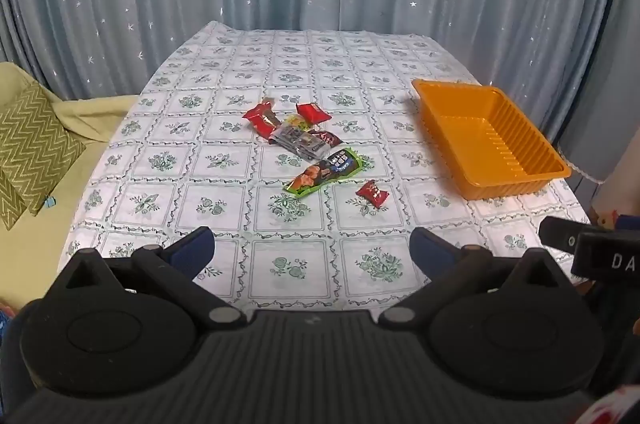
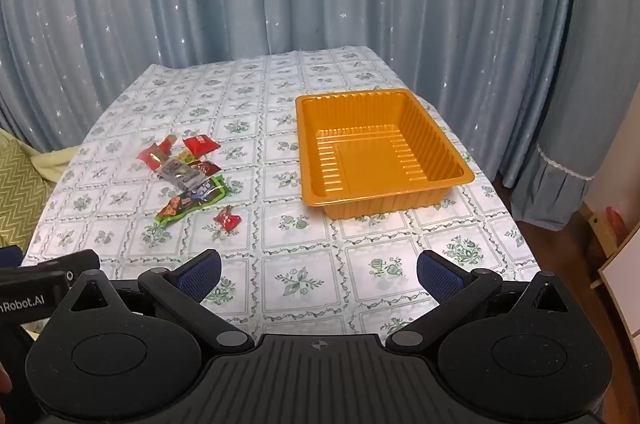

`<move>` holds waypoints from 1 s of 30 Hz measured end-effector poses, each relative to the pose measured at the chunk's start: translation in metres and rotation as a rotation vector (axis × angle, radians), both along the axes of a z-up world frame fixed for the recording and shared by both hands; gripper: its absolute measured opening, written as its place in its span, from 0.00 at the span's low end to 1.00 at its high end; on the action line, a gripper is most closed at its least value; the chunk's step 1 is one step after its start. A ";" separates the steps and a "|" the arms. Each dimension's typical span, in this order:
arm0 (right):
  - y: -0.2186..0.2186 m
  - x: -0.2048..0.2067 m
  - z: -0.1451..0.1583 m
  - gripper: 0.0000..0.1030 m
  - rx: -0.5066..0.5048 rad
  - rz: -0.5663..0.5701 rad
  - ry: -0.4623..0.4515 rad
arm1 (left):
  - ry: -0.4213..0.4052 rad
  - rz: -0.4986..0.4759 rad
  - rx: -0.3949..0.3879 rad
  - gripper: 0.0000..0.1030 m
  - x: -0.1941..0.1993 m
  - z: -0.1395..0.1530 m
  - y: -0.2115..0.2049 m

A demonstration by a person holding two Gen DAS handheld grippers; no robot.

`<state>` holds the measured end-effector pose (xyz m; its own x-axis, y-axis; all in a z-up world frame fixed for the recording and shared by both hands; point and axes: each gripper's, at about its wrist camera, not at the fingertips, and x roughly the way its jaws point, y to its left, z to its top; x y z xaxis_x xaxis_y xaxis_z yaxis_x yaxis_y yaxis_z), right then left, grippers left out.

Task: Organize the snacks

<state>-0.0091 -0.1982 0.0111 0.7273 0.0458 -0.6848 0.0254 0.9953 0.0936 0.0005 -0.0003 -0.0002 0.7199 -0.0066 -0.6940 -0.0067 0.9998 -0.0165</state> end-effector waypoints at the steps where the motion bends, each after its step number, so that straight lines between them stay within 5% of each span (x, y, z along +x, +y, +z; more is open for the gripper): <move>1: 0.000 0.000 0.000 1.00 0.002 0.000 0.000 | 0.005 -0.003 -0.004 1.00 0.000 0.000 -0.001; 8: 0.001 0.000 -0.001 1.00 -0.005 0.002 -0.001 | 0.050 -0.018 -0.054 1.00 0.009 -0.004 -0.001; 30: -0.001 0.000 0.000 1.00 -0.002 0.002 0.000 | 0.008 0.015 -0.039 1.00 0.001 0.000 0.004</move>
